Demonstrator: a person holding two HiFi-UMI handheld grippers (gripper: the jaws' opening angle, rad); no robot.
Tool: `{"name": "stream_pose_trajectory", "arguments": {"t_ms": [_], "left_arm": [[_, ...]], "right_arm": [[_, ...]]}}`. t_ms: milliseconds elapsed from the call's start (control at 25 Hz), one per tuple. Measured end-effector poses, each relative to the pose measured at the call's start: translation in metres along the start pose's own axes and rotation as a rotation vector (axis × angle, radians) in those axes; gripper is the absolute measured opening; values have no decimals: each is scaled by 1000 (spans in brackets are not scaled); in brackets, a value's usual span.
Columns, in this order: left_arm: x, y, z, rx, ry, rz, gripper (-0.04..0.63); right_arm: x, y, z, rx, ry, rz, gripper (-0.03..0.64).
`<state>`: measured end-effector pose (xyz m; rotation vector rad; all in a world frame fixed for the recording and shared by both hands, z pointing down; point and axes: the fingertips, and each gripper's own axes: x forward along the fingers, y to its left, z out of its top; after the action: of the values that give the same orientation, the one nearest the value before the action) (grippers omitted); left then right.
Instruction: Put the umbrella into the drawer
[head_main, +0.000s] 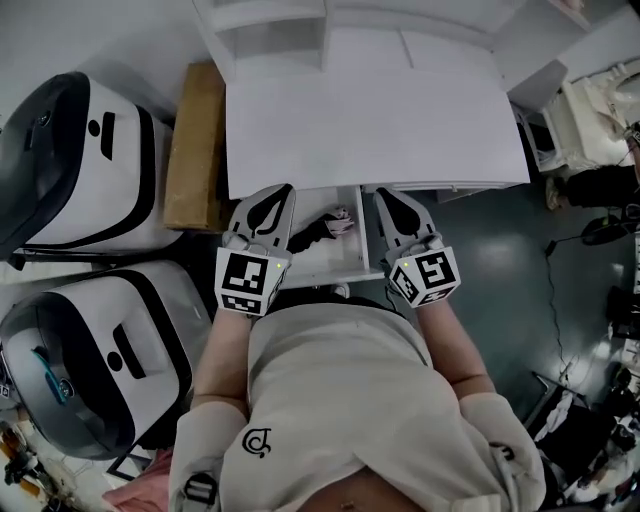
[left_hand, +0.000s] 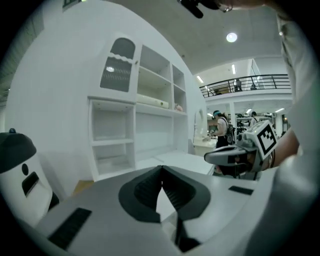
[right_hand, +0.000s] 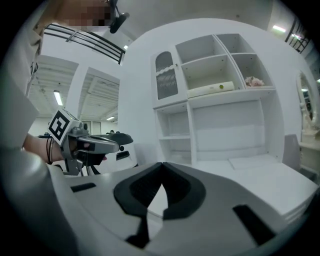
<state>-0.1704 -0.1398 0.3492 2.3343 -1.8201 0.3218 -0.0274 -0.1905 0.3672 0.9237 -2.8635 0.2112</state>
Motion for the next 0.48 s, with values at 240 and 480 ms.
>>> {"name": "stream_pose_trajectory", "arguments": {"t_ms": [240, 480], "left_arm": [[-42, 39, 41, -30, -131, 115, 12], [-74, 73, 66, -22, -234, 201, 12]], "right_arm": [[11, 13, 40, -35, -70, 46, 6], [17, 32, 79, -110, -152, 93, 5]]}}
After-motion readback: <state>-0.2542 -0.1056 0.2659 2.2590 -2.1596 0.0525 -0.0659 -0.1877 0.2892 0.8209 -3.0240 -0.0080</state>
